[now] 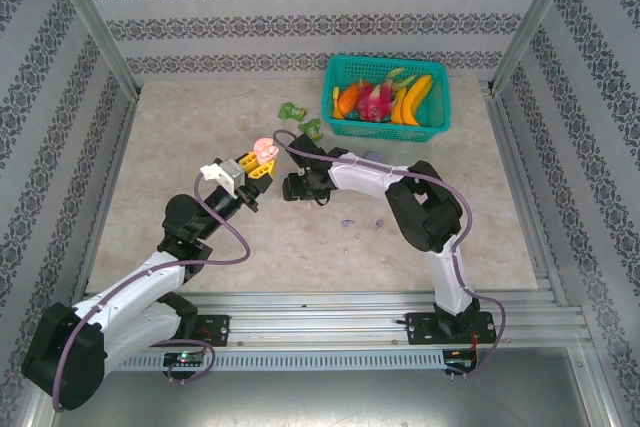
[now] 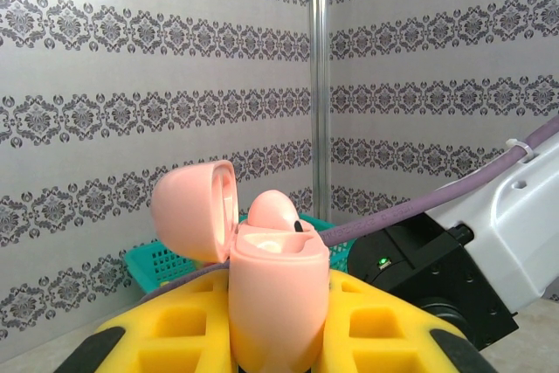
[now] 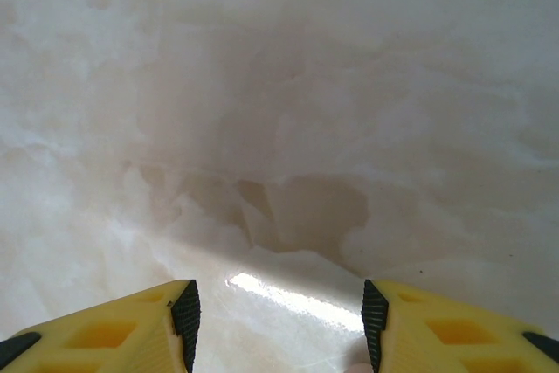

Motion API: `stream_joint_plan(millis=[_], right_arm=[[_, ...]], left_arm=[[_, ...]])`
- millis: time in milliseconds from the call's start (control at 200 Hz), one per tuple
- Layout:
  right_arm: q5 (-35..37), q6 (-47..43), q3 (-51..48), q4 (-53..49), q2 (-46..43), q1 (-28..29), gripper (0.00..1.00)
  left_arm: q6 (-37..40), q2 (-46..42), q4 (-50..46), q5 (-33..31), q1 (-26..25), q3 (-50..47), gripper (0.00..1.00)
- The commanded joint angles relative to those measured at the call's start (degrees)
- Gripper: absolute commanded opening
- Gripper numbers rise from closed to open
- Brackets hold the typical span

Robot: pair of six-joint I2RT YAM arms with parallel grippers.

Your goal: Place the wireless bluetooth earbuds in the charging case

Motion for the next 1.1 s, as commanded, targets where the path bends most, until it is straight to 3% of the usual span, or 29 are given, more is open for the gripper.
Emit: stream_joint_plan(millis=[0, 729, 1094], right_arm=[[-0.4, -0.8, -1.8, 0.3, -1.0, -0.6, 0.54], [-1.5, 1.4, -9.7, 2.7, -8.4, 0.4, 0.51], [1.4, -0.4, -7.0, 0.6, -7.1, 0.0, 0.51]], left_arm=[[0.9, -0.3, 1.0, -0.5, -0.1, 0.3, 0.0], [0.6, 0.3, 1.3, -0.6, -0.1, 1.1, 0.0], [0.5, 1.0, 1.7, -0.6, -0.1, 1.5, 0.0]])
